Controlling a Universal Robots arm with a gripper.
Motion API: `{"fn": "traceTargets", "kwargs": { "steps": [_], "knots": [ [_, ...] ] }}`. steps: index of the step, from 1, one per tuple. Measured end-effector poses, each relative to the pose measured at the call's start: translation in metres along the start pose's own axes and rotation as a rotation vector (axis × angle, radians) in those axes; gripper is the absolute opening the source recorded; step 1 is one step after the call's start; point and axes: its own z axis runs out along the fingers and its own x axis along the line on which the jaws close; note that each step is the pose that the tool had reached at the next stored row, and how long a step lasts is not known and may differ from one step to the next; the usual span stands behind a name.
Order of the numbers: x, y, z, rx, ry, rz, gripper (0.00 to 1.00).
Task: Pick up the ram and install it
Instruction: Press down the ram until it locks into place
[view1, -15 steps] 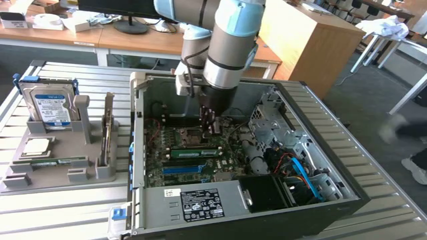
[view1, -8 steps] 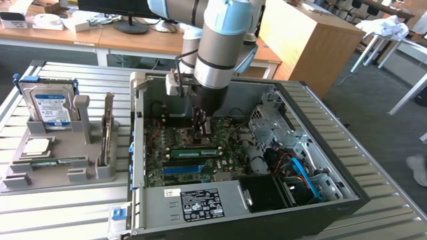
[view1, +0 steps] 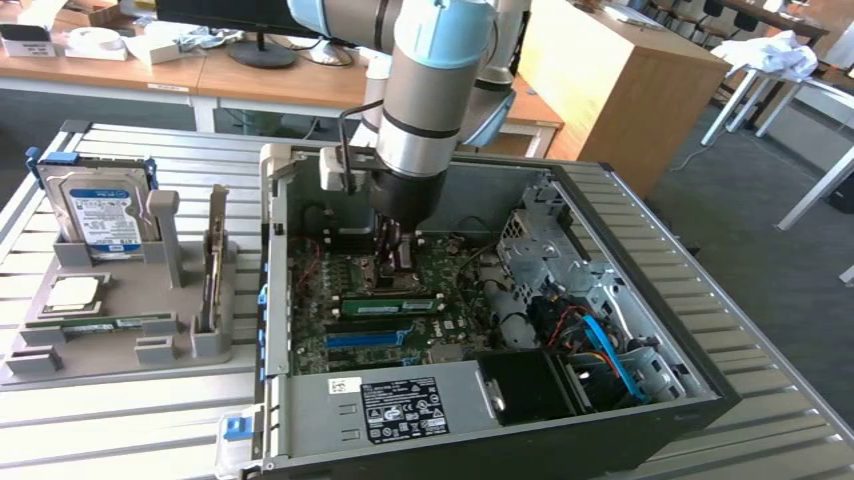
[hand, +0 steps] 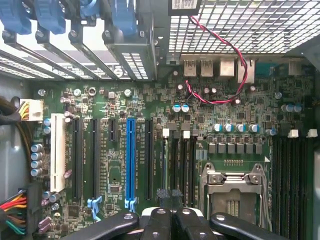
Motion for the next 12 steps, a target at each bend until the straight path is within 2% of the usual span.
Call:
{"fn": "traceTargets", "kwargs": {
  "steps": [12],
  "knots": [
    [0.0001,0.0018,0.0006,0.0000,0.0001,0.000,0.10]
  ]
}}
